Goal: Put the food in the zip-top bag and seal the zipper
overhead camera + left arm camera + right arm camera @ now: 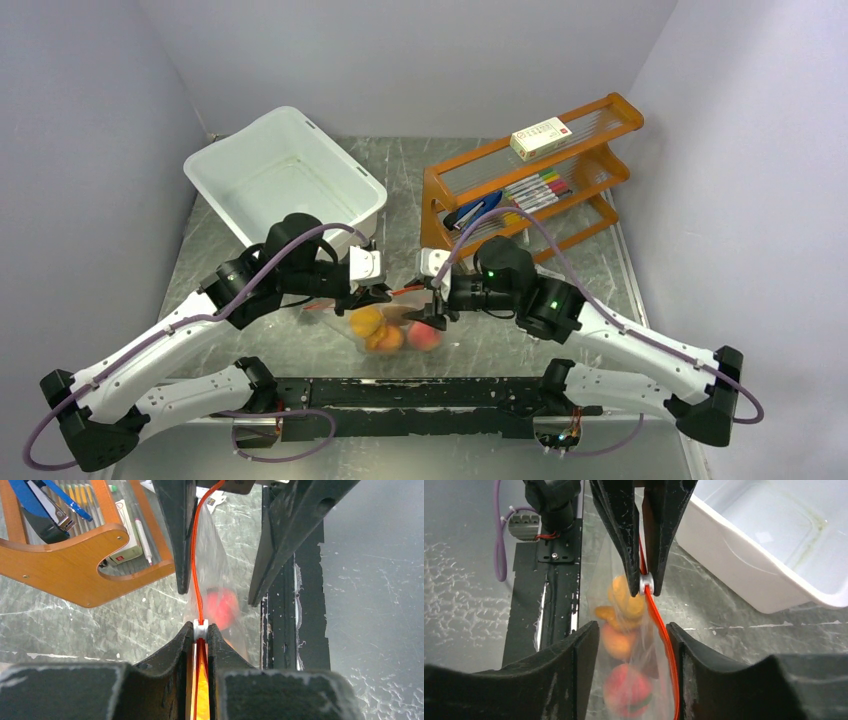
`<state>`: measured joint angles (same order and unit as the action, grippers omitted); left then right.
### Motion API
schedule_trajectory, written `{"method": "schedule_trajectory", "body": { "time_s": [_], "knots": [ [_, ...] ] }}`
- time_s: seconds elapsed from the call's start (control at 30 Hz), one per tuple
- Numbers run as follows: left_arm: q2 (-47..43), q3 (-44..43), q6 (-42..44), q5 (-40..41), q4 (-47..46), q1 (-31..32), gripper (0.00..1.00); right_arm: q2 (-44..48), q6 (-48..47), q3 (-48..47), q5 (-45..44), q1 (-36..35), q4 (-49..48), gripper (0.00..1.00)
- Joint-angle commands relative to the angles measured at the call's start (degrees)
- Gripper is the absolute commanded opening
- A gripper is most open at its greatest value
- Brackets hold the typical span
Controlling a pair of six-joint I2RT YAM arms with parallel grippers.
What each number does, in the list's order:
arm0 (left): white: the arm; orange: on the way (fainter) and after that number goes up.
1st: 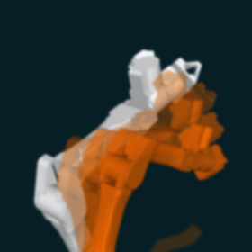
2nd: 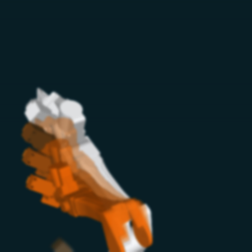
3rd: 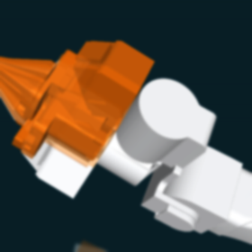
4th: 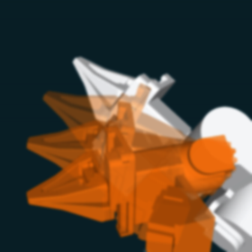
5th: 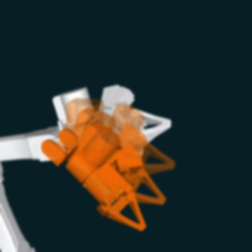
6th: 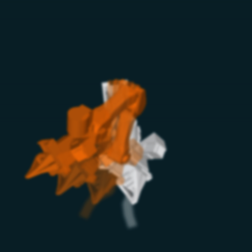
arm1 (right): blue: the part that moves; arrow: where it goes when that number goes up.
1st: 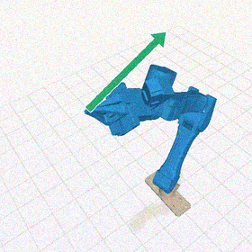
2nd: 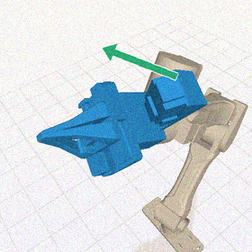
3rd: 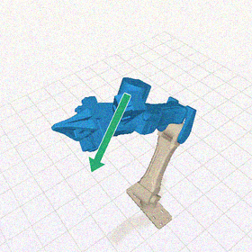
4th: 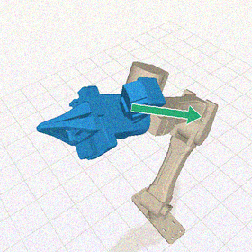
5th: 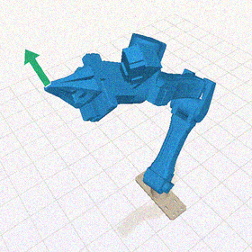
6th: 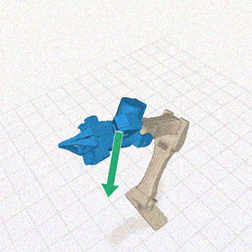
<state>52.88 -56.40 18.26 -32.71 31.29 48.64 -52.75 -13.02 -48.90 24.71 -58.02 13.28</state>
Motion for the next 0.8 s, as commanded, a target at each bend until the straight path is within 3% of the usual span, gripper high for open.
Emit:
{"method": "schedule_trajectory", "body": {
  "time_s": [0.0, 0.07, 0.13, 0.77],
  "knots": [
    [-0.23, -0.43, -0.69, -2.77, -3.68, 0.08, 0.07, -2.37, -2.77, -2.84, -3.13, -2.02, -0.57, 0.46],
    [-0.36, -0.16, -0.70, -2.44, -3.86, 0.05, 0.07, -2.55, -3.03, -3.01, -3.68, -2.21, -1.75, 0.29],
    [-0.13, -0.39, -0.35, -2.02, -3.10, 0.05, 0.07, -1.63, -3.17, -2.97, -5.13, -2.24, -2.36, 0.01],
    [-6.10, -1.47, 0.68, 5.21, 6.79, 0.05, 0.07, 15.32, -2.58, 5.10, -18.18, -2.06, -1.12, 0.00]
  ]
}}
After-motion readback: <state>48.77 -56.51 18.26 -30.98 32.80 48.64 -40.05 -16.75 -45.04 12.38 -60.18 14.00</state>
